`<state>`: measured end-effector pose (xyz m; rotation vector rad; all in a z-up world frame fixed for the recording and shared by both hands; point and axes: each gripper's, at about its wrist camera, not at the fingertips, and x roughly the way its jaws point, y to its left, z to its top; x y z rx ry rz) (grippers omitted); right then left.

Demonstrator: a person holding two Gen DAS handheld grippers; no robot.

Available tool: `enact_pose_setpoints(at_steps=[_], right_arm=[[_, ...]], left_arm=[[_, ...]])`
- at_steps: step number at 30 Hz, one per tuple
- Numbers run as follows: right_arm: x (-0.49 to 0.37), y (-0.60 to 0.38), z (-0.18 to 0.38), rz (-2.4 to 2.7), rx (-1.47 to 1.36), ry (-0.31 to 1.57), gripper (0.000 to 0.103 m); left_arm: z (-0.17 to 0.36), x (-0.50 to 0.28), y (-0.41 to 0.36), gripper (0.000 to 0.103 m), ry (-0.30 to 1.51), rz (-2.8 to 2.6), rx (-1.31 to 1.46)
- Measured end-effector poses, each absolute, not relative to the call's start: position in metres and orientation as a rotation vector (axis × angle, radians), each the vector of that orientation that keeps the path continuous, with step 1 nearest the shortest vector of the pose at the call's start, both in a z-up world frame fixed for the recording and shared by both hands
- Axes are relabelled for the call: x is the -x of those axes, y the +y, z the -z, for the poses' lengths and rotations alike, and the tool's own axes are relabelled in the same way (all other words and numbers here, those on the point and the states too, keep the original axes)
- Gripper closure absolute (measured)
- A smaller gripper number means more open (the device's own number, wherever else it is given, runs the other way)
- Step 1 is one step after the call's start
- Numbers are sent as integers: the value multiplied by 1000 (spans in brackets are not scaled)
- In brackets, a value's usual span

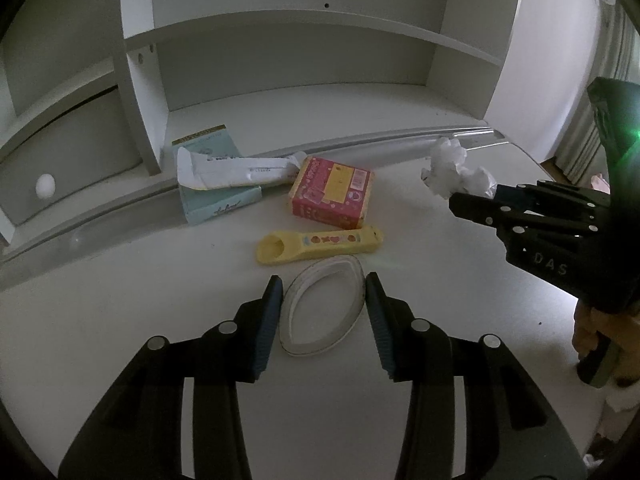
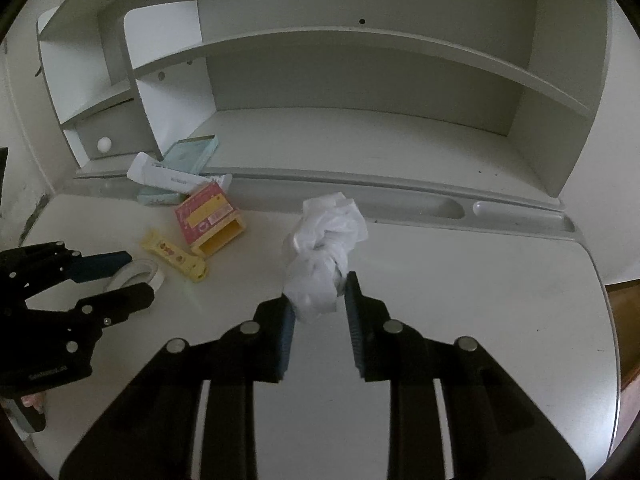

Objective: Collect trash
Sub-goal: 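Carry the plastic ring and tissue down over the bin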

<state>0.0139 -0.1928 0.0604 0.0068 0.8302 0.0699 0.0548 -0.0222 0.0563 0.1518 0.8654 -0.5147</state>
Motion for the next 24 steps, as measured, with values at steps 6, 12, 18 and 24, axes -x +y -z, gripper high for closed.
enact_pose_setpoints(at_steps=[6, 12, 18, 24], right_arm=[[-17, -196, -59, -78, -34, 841, 79], [-18, -195, -58, -82, -28, 849, 79], [-17, -195, -57, -91, -26, 848, 79], [11, -190, -59, -146, -54, 871, 79]], left_arm=[[-57, -54, -23, 61, 866, 514, -154], [-56, -55, -22, 61, 870, 520, -155], [-57, -54, -22, 61, 862, 512, -157], [-61, -47, -30, 61, 825, 479, -205]])
